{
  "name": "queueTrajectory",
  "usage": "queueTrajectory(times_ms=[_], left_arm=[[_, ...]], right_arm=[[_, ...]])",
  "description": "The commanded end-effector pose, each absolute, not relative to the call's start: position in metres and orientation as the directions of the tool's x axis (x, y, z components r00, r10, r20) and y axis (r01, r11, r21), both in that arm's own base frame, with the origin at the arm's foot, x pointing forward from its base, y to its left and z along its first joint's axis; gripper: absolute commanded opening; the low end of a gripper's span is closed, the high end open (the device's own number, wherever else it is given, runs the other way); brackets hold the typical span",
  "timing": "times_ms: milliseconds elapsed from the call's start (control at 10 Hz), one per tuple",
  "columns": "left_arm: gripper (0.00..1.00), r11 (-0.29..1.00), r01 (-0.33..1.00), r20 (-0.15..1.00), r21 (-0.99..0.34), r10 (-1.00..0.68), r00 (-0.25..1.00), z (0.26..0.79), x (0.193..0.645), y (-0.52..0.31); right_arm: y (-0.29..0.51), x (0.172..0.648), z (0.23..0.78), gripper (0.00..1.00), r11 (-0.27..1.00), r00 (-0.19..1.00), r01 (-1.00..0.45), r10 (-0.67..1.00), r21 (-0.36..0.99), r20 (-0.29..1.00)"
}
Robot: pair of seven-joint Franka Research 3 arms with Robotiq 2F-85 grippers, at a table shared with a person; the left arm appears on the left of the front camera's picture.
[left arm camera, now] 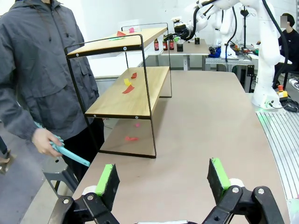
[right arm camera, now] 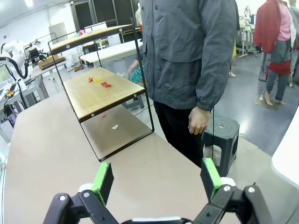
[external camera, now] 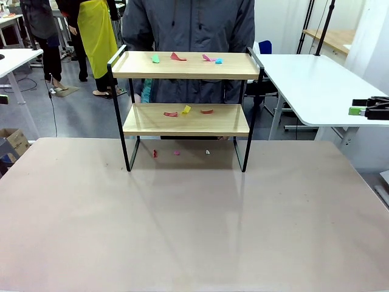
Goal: Clean the shelf.
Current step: Pick up the Duster handed by the human.
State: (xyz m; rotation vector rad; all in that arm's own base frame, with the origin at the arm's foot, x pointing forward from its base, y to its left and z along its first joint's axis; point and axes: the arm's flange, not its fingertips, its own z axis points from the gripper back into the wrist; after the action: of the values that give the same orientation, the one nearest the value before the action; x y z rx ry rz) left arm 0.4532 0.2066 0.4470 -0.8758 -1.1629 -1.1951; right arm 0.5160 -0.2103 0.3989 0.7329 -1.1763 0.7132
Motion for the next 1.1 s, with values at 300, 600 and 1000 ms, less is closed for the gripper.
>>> queueTrajectory(times_ms=[300, 600, 1000], left_arm=[[1.00, 0.192, 0.979, 0.974, 0.072, -0.227, -0.027, 0.4478, 0.4529, 0.2069], [1.00, 0.192, 0.979, 0.974, 0.072, -0.227, -0.027, 0.4478, 0.4529, 0.2069], [1.00, 0.192, 0.979, 0.974, 0.072, -0.227, -0.027, 0.4478, 0.4529, 0.2069]], right_arm=[[-0.2092, 0.5166, 0.4000, 1.00, 0.574, 0.228, -0.809, 0.107, 0.127, 0.968], [-0.2092, 0.5166, 0.4000, 1.00, 0.574, 0.228, -0.809, 0.107, 0.127, 0.968], [-0.2092, 0.5166, 0.4000, 1.00, 0.574, 0.228, -0.809, 0.107, 0.127, 0.968]])
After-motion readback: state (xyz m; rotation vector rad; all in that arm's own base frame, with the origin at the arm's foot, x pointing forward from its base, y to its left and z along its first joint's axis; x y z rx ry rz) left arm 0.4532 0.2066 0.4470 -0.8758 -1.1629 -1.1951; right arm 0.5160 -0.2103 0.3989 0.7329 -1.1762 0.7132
